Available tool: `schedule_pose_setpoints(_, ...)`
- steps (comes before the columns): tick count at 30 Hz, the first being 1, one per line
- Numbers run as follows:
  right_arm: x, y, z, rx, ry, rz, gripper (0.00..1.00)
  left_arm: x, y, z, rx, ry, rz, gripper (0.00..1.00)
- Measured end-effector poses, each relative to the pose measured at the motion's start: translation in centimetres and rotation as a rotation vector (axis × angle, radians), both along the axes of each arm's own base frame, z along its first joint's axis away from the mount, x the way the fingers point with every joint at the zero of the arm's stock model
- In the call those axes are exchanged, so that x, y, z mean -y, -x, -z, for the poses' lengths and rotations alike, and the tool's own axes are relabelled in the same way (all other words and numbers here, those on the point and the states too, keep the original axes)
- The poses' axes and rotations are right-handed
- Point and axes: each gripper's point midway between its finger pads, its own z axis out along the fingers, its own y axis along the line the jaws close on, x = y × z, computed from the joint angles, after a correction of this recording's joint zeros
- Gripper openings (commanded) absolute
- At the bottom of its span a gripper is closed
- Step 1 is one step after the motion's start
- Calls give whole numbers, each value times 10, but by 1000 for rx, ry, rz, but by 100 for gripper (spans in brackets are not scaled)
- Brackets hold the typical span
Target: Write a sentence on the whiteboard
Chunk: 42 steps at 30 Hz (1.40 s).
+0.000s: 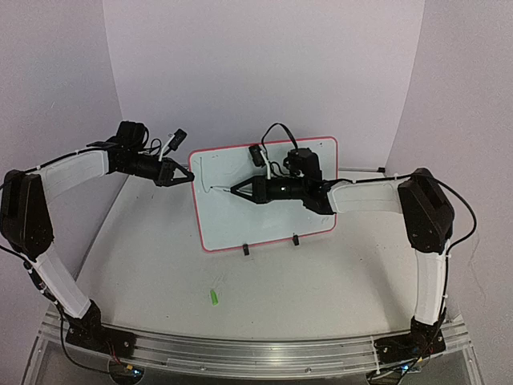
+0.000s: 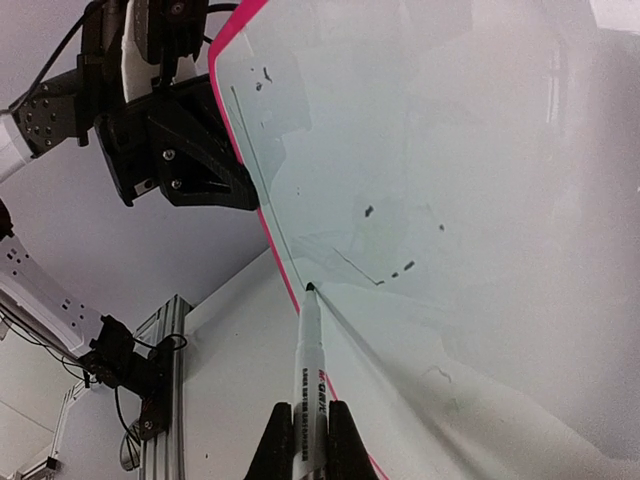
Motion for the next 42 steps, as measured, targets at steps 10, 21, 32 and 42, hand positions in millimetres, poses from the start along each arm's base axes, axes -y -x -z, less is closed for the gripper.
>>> schedule_pose_setpoints(10, 13, -3, -24, 25, -46, 14, 0, 0, 0, 0, -1, 0, 1, 0)
schedule_pose_setpoints(21, 13, -13, -34, 36, -58, 53, 0, 0, 0, 0, -1, 0, 1, 0)
schedule_pose_setpoints(32, 6, -17, -34, 30, -39, 30, 0, 0, 0, 0, -1, 0, 0, 0)
schedule_pose_setpoints(42, 6, -12, -20, 3, -1, 10, 0, 0, 0, 0, -1, 0, -1, 0)
